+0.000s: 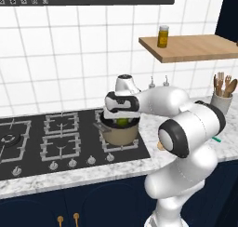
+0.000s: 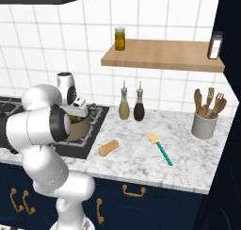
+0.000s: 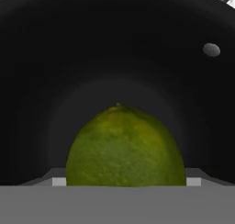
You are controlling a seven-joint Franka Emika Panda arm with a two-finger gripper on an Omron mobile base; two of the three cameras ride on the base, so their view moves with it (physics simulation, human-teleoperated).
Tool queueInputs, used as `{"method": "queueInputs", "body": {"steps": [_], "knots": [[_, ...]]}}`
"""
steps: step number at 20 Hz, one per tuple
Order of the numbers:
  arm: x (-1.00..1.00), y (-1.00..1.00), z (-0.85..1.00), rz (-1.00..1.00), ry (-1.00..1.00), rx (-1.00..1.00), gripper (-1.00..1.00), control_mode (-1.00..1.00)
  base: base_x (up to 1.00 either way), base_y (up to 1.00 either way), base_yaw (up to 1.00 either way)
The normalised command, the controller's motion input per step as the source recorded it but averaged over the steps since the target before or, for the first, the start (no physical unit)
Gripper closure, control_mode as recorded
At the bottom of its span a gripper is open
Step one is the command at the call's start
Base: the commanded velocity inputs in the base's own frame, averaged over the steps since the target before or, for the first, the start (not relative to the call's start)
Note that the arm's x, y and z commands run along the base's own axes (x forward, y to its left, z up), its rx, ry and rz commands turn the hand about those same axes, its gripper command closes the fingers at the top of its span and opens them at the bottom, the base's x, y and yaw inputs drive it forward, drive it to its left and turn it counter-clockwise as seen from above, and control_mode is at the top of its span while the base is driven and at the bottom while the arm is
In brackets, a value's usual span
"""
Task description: Put the lime and squash in the pot. Retrieve the spatula and lightly stir the vegetables in the pot.
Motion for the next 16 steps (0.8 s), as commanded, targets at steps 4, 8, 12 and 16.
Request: {"method": "queueInputs", "body": {"steps": [4, 8, 12, 16], "knots": [[-0.06, 0.03, -0.02, 0.0, -0.14, 0.01, -1.0, -1.0, 0.0, 0.0, 0.0], [0.0, 0.08, -0.06, 0.0, -0.01, 0.0, -1.0, -1.0, 0.0, 0.0, 0.0], [0.0, 0.0, 0.19, 0.0, -0.05, 0.06, -1.0, -1.0, 0.0, 0.0, 0.0], [-0.16, -0.01, 0.59, 0.0, -0.26, 0.08, -1.0, -1.0, 0.0, 0.0, 0.0]]}}
